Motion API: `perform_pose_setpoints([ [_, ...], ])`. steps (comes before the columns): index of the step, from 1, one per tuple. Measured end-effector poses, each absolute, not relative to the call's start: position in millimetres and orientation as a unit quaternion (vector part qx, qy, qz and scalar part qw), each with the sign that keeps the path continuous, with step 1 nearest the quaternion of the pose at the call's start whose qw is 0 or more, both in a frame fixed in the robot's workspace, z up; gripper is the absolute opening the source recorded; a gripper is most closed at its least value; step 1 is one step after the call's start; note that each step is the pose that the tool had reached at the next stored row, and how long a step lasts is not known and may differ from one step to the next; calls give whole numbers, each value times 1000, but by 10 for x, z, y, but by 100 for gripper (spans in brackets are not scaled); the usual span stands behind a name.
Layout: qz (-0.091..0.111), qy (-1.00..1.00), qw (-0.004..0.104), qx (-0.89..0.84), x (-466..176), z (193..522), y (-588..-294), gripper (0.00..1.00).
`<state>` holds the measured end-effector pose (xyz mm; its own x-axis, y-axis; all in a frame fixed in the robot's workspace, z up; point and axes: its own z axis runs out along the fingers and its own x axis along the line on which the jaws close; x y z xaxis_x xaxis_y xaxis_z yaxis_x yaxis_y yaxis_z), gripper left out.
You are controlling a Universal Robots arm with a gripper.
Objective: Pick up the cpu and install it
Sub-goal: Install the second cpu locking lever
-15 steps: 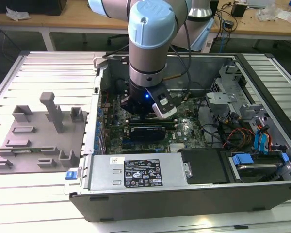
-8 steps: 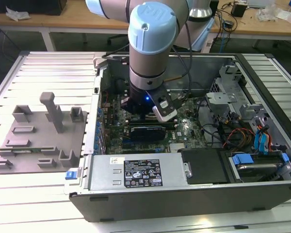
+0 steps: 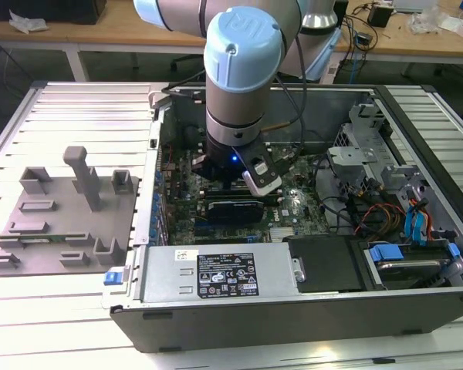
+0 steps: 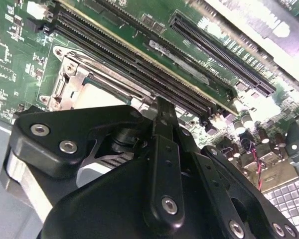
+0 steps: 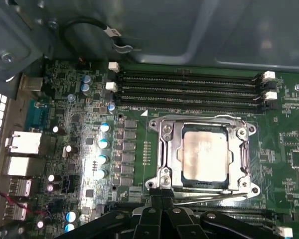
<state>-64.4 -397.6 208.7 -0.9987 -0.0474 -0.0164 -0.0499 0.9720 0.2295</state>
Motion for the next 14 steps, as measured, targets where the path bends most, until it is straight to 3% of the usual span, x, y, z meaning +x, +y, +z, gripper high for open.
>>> perform_pose_setpoints([
  [14,147,989,6,-24,-699,2010,-4012,11],
])
